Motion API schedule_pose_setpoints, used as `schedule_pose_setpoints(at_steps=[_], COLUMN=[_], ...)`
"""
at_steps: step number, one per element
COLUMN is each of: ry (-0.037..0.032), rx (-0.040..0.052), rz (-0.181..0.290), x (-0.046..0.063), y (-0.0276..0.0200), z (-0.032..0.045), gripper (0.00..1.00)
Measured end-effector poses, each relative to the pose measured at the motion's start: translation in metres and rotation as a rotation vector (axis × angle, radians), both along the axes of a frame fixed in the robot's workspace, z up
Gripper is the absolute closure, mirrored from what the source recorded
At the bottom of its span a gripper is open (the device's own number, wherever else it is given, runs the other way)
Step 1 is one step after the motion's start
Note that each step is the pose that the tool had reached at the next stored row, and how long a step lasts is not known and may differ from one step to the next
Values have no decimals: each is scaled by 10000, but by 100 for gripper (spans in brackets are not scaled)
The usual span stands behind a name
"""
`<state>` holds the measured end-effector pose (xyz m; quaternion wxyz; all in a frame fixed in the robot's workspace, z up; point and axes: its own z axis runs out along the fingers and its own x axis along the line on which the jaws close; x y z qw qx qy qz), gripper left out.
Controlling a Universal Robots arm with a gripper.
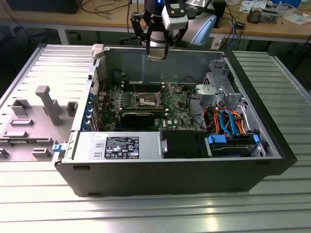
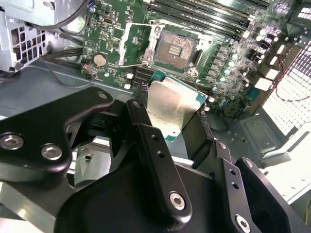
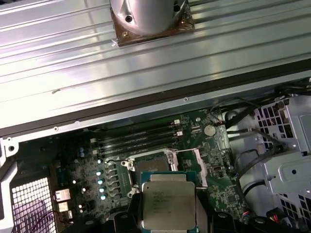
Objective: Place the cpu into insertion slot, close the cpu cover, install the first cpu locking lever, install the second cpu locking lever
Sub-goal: 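Place the cpu into insertion slot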
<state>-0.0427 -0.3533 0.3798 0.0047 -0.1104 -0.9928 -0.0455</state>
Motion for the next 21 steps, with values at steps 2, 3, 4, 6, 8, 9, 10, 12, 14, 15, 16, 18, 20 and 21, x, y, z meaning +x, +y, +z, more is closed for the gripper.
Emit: schedule_pose_setpoints(at_steps=[2,3,4,6,8,9,10,12,14,15,16,18,20,21], ry=[0,-1,-1,0,-1,0,0,0,0,0,0,0,0,0], rx=[0,0,0,-1,0,0,0,0,0,-1,-1,-1,-1,-1], rz=[-232,-344,-457,-651,-765,-844,-897,-1066,-1191,-1284,-1384,-1494,-1701,-1790], x=[-7,-10,-14,-19,-22,-25,-27,-30,-32,-33,-34,-35,-37,-38], y=[0,0,0,0,0,0,0,0,0,0,0,0,0,0], z=[0,-1,-1,-1,-2,-2,-2,-3,-3,-3,-4,-4,-5,-6], gripper=[47,47,47,47,47,47,47,47,47,47,47,47,47,47])
